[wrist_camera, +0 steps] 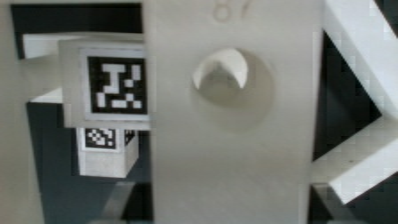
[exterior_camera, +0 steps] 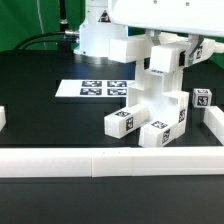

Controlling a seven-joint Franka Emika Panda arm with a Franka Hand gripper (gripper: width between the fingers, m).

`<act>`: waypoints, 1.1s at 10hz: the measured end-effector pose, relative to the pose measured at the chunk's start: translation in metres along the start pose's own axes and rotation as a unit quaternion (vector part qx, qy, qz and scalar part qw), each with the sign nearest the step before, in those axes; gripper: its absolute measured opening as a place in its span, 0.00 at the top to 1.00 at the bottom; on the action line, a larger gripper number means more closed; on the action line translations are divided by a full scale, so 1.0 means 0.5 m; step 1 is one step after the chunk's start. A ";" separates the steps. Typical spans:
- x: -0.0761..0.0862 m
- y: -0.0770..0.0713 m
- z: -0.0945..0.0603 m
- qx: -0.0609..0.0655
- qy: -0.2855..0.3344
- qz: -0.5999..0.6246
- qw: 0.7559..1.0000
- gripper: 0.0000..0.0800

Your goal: Assemble chair

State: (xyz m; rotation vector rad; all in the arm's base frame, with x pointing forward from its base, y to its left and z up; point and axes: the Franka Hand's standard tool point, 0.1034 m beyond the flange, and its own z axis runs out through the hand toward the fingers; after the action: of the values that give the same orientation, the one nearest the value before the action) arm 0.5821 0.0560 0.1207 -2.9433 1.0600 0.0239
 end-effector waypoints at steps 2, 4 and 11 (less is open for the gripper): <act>0.003 -0.006 -0.001 0.006 0.007 0.000 1.000 0.64; 0.003 -0.006 -0.001 0.006 0.007 -0.001 1.000 0.64; 0.008 -0.001 0.001 0.040 0.030 0.037 0.998 0.64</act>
Offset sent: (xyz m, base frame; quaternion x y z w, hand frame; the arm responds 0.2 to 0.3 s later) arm 0.0000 0.0000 0.0000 0.0000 0.0000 0.0000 1.0000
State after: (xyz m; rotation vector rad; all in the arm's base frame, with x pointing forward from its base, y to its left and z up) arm 0.5856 0.0540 0.1200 -2.8490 1.1483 -0.1044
